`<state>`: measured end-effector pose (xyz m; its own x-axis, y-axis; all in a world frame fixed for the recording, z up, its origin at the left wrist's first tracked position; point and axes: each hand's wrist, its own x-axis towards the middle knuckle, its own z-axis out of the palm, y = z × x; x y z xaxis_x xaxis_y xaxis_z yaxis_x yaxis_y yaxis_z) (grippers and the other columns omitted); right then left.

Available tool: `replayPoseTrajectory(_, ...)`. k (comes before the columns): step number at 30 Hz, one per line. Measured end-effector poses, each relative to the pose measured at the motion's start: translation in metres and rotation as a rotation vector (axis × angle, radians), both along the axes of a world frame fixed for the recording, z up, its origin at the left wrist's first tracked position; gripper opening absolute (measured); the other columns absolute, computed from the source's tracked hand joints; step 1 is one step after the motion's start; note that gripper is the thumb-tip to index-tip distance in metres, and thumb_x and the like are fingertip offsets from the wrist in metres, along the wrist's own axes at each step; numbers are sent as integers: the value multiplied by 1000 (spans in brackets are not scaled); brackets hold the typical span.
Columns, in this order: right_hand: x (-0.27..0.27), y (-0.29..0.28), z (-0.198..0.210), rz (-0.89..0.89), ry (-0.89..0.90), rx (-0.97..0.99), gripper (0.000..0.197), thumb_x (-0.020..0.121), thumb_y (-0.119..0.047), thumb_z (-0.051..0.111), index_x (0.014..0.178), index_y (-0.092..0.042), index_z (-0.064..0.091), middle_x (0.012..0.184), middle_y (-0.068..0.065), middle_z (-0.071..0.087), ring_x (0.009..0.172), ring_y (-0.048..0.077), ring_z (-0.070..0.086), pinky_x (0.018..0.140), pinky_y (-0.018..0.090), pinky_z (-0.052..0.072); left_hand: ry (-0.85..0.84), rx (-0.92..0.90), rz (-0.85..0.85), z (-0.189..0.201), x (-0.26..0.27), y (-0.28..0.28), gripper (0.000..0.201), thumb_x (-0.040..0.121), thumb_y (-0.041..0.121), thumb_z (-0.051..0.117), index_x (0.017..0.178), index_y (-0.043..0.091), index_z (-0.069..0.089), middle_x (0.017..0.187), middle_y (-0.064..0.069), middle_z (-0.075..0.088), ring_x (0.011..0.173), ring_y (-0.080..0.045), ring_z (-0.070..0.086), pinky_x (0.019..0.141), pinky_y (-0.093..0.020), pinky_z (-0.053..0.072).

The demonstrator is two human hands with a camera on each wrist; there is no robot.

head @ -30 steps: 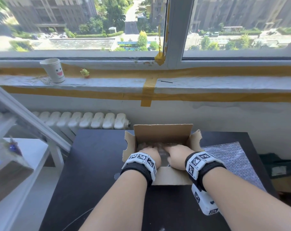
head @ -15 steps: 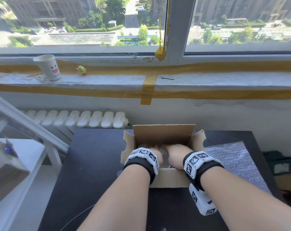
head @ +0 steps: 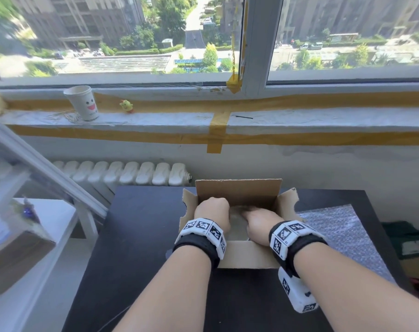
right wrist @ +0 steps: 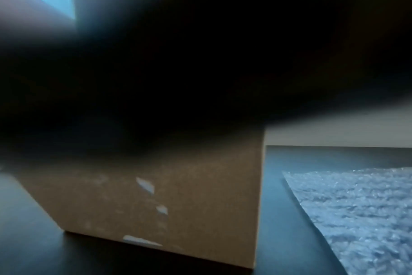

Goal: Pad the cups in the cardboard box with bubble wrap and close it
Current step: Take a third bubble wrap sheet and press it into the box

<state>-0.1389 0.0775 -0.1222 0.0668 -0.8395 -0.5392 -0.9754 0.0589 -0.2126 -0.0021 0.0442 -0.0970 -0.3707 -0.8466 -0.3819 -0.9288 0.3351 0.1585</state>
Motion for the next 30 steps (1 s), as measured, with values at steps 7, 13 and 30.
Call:
replayPoseTrajectory(7, -2, -6, -5, -7, 4, 99, 66, 78, -17, 40, 143, -28, 40, 139, 3, 55, 124, 28, 55, 103, 41, 46, -58, -78, -24, -11, -4, 5, 23, 87, -5, 48, 101, 2, 65, 113, -14, 58, 107, -32, 58, 79, -37, 49)
replayPoseTrajectory(13, -3, -2, 0, -26, -88, 18, 67, 81, -10, 41, 143, -35, 41, 135, 3, 58, 121, 27, 56, 100, 37, 47, -171, 180, 31, -40, -10, -15, 13, 88, 2, 52, 90, 7, 64, 90, -11, 62, 86, -28, 63, 70, -31, 49)
replayPoseTrajectory(30, 0, -10, -20, -15, 62, 178, 53, 81, -54, 28, 114, -28, 62, 118, 3, 67, 95, 23, 60, 88, 38, 45, -274, 277, -19, 4, -36, 2, 32, 98, 18, 46, 125, 11, 62, 130, -7, 60, 121, -26, 56, 94, -35, 44)
